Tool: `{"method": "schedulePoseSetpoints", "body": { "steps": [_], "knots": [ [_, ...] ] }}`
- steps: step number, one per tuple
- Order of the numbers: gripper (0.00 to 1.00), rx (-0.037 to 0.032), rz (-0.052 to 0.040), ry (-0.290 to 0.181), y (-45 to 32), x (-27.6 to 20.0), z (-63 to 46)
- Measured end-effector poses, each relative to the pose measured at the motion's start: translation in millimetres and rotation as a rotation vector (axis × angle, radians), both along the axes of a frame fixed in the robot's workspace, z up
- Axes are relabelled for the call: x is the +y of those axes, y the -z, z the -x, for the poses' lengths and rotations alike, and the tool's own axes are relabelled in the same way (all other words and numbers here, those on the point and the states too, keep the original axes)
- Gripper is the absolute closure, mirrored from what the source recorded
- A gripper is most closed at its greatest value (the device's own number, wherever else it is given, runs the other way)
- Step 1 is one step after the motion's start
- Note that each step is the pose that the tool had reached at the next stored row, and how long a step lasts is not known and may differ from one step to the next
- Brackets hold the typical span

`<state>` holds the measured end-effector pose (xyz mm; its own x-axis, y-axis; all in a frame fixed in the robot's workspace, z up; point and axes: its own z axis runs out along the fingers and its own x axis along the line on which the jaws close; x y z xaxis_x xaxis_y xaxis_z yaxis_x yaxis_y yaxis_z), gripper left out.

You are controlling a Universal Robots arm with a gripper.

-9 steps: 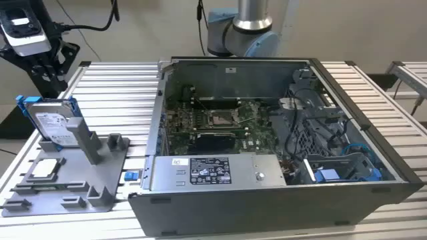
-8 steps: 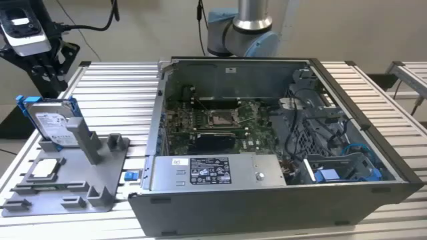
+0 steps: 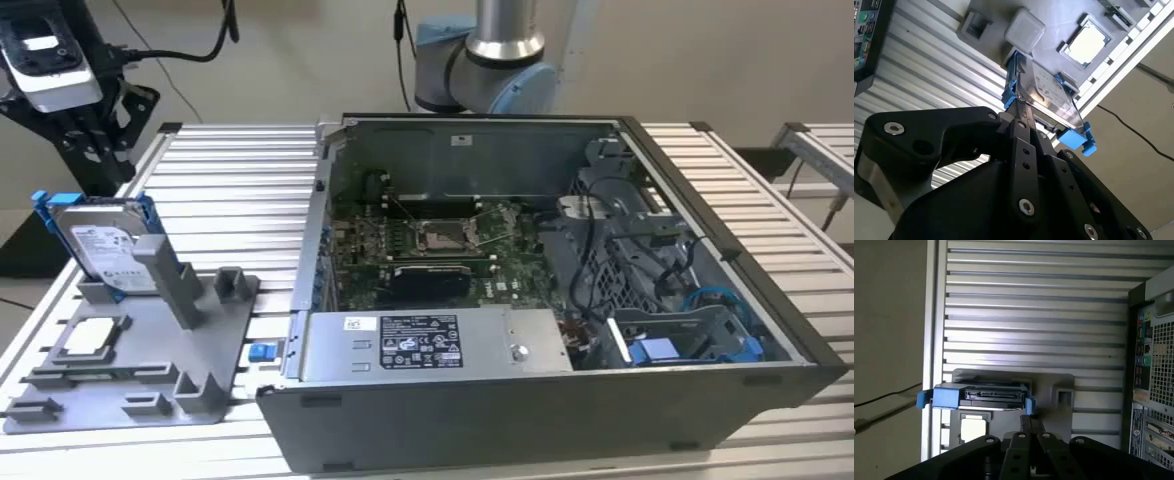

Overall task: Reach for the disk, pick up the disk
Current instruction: 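Reach for the disk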

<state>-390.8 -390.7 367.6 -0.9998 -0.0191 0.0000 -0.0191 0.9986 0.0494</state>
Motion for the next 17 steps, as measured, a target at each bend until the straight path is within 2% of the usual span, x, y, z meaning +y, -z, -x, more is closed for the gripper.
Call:
{"method": "schedulePoseSetpoints", "body": {
  "steps": [4,6,9,13,17],
  "knots": [
    [1.00,-0.0001,-0.0004,0.000,0.0,0.0,0.0],
    [1.00,-0.0001,-0.0004,0.000,0.1,1.5,0.1],
    [1.00,0.0000,-0.0003,0.000,0.2,9.4,4.0],
    [1.00,-0.0001,-0.0004,0.000,0.7,19.3,17.4],
    [1.00,-0.0001,-0.0004,0.000,1.0,22.9,33.3]
  ]
}}
